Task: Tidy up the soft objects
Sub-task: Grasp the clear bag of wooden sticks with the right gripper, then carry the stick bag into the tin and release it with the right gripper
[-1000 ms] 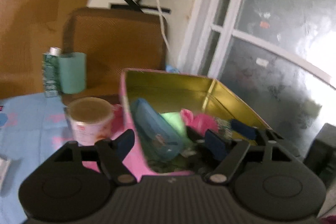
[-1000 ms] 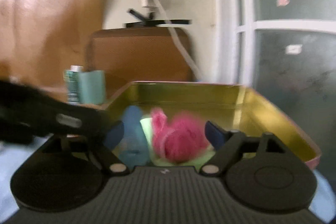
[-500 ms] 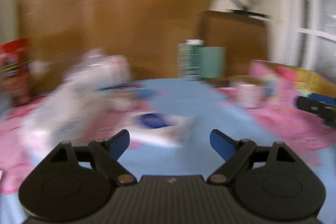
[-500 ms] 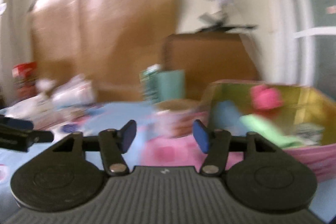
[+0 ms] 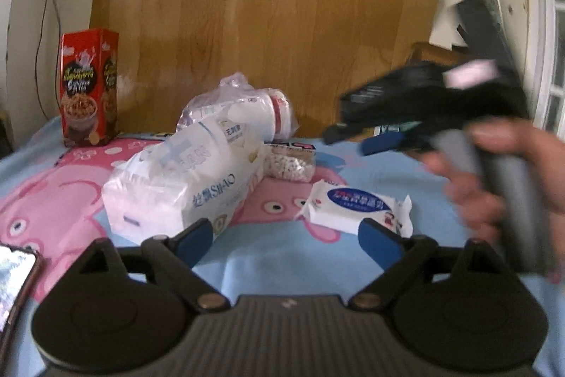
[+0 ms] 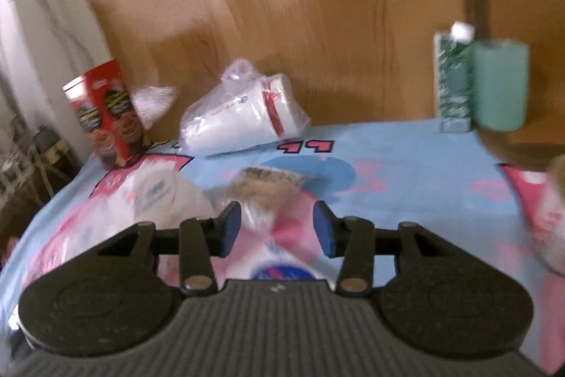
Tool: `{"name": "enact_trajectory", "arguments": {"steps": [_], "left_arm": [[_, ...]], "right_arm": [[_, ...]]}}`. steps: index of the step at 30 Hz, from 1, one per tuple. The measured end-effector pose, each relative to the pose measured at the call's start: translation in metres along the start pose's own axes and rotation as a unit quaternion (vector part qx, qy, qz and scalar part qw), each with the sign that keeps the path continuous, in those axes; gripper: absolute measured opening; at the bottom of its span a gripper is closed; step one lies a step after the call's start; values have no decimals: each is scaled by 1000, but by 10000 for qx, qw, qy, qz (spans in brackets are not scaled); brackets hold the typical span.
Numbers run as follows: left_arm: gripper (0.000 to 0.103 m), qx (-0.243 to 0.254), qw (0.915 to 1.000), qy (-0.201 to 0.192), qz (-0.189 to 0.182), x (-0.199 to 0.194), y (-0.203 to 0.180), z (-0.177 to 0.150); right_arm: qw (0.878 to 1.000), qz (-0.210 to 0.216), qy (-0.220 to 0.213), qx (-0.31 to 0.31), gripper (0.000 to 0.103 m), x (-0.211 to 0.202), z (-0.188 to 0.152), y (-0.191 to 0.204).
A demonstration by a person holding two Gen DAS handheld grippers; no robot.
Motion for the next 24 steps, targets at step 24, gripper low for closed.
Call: {"name": "enact_trajectory", "arguments": {"steps": [24], "left_arm": [[96,-199,9996,-193,-73,-3,2,2]], "right_arm": [[9977,-490,-421,193,48,-25,18,-35]]}}
Point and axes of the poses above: each gripper's, at about its wrist camera, not at the fingertips, and x roughly the way its jaws point, y to its left, z to its top, the point moved 7 cm from there along x, roughly the way its jaws point, and after that the axes turned 4 degrees about y, right-handed, at the moved point
